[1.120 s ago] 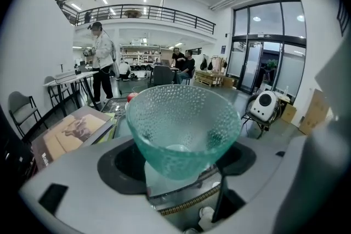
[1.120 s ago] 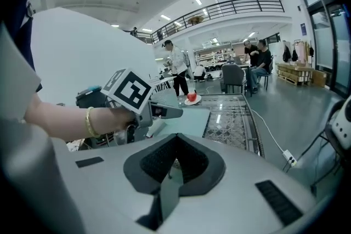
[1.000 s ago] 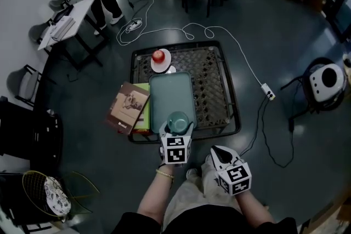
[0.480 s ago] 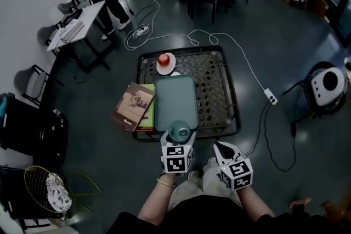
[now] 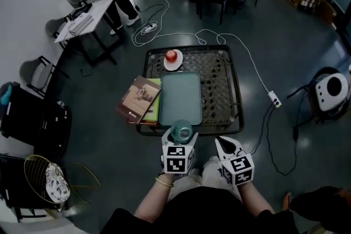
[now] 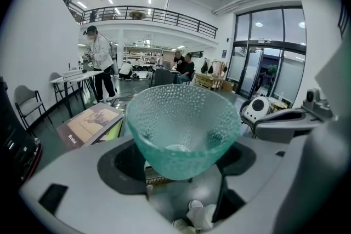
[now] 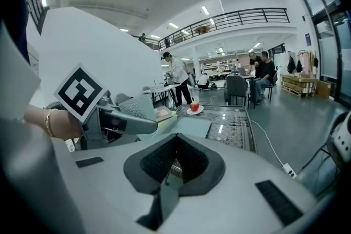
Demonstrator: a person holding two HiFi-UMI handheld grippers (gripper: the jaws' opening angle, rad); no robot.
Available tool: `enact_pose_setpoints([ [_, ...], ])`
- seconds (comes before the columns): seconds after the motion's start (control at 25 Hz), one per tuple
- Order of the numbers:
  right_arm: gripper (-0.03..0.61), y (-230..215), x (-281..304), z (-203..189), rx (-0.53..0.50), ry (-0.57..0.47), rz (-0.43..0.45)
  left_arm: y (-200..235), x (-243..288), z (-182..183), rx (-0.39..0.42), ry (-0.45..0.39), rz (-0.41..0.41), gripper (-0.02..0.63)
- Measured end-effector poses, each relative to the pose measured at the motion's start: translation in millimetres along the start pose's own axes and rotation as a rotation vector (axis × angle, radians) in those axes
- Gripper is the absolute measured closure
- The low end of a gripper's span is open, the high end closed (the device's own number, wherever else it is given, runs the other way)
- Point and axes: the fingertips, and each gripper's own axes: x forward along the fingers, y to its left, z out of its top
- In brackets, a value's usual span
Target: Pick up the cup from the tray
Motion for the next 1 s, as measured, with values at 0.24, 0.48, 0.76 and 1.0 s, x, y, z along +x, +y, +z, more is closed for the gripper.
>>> enact_pose_setpoints([
  [0.24, 0.571, 3.3, 0.8, 5.4, -0.015, -0.012, 0.008, -3.5, -6.8, -0.2, -0.002, -0.007, -0.006, 0.247],
  [0.48, 0.571, 8.3, 2.2, 9.2, -0.038, -0.021, 0.012, -2.1, -8.0, 3.4, 0.000, -0.013, 0.000, 0.247],
  [0.76, 0.571, 8.2, 0.4, 9.8, -0.041, -0.024, 0.011, -1.7, -9.2, 7.1, -0.009, -0.021, 0.004, 0.247],
  [1.0, 0.571, 6.7, -0.6, 8.5, -0.041, -0.024, 0.005, -2.5, -9.0, 6.3, -0.006, -0.018, 0.005, 0.247],
])
